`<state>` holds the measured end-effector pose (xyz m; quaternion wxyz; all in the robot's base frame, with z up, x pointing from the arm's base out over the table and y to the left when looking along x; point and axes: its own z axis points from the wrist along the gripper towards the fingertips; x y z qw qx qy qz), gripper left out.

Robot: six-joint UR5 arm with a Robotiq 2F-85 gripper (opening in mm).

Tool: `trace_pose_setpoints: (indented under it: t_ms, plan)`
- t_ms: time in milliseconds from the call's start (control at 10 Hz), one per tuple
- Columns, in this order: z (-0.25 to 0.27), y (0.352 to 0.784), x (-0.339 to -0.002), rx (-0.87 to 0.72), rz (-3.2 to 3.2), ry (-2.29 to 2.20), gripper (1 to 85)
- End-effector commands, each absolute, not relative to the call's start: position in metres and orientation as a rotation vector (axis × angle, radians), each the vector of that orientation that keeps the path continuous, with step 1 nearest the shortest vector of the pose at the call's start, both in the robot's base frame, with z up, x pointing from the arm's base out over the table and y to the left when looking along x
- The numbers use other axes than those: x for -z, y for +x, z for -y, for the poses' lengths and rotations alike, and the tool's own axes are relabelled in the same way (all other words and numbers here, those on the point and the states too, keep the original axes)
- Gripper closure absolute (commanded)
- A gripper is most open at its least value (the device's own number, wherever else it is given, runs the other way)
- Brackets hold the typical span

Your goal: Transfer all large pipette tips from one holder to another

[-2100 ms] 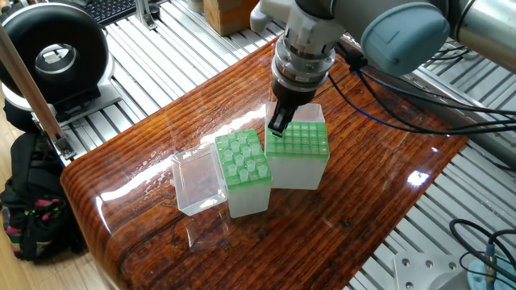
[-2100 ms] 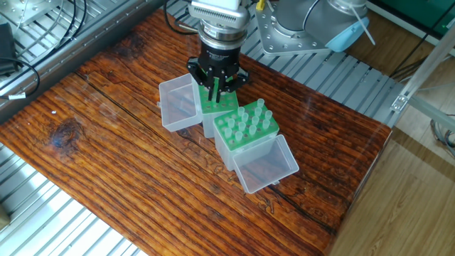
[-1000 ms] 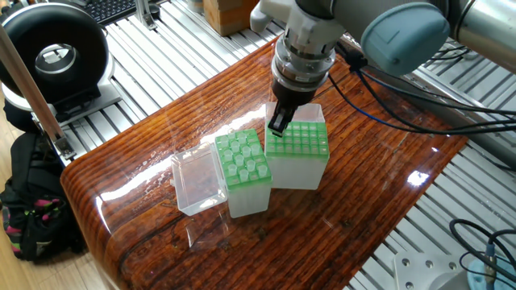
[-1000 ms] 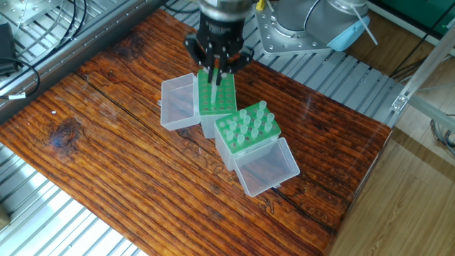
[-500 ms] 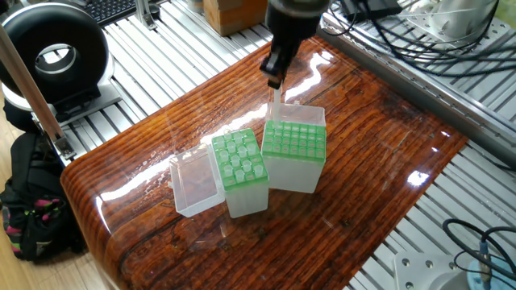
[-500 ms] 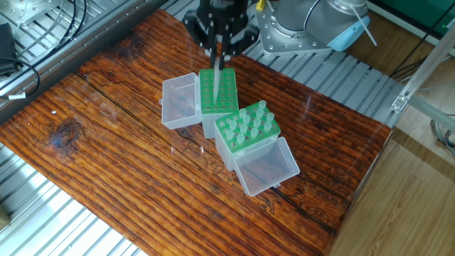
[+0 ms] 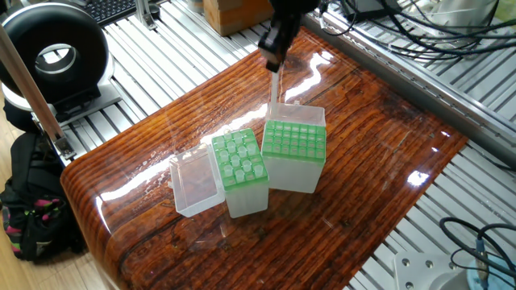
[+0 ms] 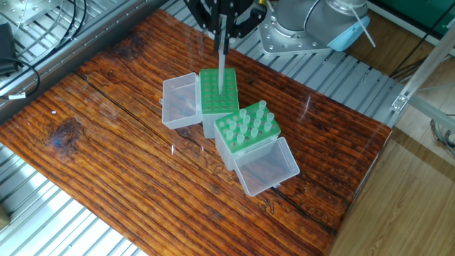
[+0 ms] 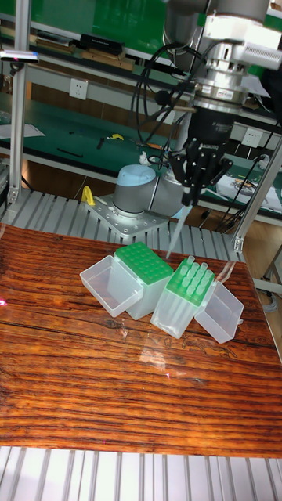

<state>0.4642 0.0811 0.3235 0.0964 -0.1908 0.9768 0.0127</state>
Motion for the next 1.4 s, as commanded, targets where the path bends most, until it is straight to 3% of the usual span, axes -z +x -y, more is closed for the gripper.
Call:
trace_pose_setpoints:
  t_ms: [0, 300, 1300]
  plan:
    - [-0.097, 0.489, -0.332, -0.082, -2.823, -0.544, 75.3]
    - [-0.095, 0.51, -0.313, -0.057, -2.832, -0.52, 75.3]
    - [-0.109, 0.492, -0.29, -0.089, -2.903, -0.442, 76.3]
